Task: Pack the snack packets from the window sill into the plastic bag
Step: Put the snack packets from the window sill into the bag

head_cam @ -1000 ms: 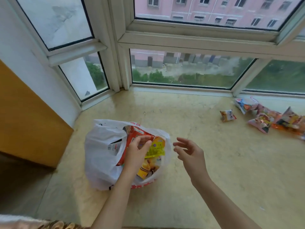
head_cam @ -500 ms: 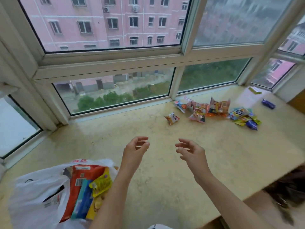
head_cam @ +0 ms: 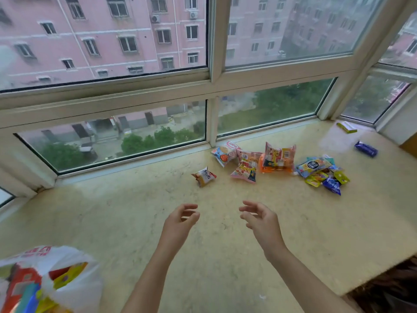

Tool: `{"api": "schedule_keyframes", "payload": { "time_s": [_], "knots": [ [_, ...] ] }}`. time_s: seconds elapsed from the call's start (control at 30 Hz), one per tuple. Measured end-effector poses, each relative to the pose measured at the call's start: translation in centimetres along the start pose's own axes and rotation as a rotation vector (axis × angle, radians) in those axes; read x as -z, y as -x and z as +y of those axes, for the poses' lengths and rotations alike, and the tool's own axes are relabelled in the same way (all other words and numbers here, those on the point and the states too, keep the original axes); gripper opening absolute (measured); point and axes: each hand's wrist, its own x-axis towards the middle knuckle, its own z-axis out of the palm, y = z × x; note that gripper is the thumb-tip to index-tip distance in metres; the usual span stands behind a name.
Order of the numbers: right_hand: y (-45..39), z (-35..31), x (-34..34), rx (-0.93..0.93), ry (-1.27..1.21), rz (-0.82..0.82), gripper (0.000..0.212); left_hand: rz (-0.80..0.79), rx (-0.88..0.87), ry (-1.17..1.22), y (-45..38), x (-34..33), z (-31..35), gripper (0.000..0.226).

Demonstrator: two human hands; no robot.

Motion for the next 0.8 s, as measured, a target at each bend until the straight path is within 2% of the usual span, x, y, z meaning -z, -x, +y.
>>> {"api": "schedule_keyframes", "payload": {
  "time_s": [0.2, 0.23, 0.33, 0.43, 0.6, 0.8],
  "knots": [
    [-6.9, 1.6, 7.3, 0.045, 0.176, -0.045, 0.022, -0.02, 0.026, -0.09, -4.2, -8.8, 1.4, 0.021],
    [-8.2, 2.2, 7.9, 0.066, 0.256, -0.054, 0.023, -0.016, 0.01, -0.163, -5.2, -9.9, 1.3, 0.028],
    [-12.3, 3.8, 9.1, 0.165, 0.626, -0.107, 0.034, 0.019, -0.068, -0.58, -8.7, -12.2, 0.5, 0.059],
    [-16.3, 5.3, 8.8, 0.257, 0.923, -0.152, 0.047, 0.048, -0.137, -0.828, -12.9, -13.8, -0.8, 0.078],
    [-23.2, 9.6, 6.0, 0.359, 1.193, -0.199, 0.058, 0.04, -0.156, -1.061, -21.1, -15.1, -5.8, 0.089],
    [-31.9, 16.5, 2.4, 0.483, 1.336, -0.09, 0.07, 0.156, -0.334, -1.239, -30.8, -15.3, -13.4, 0.103]
  ]
}}
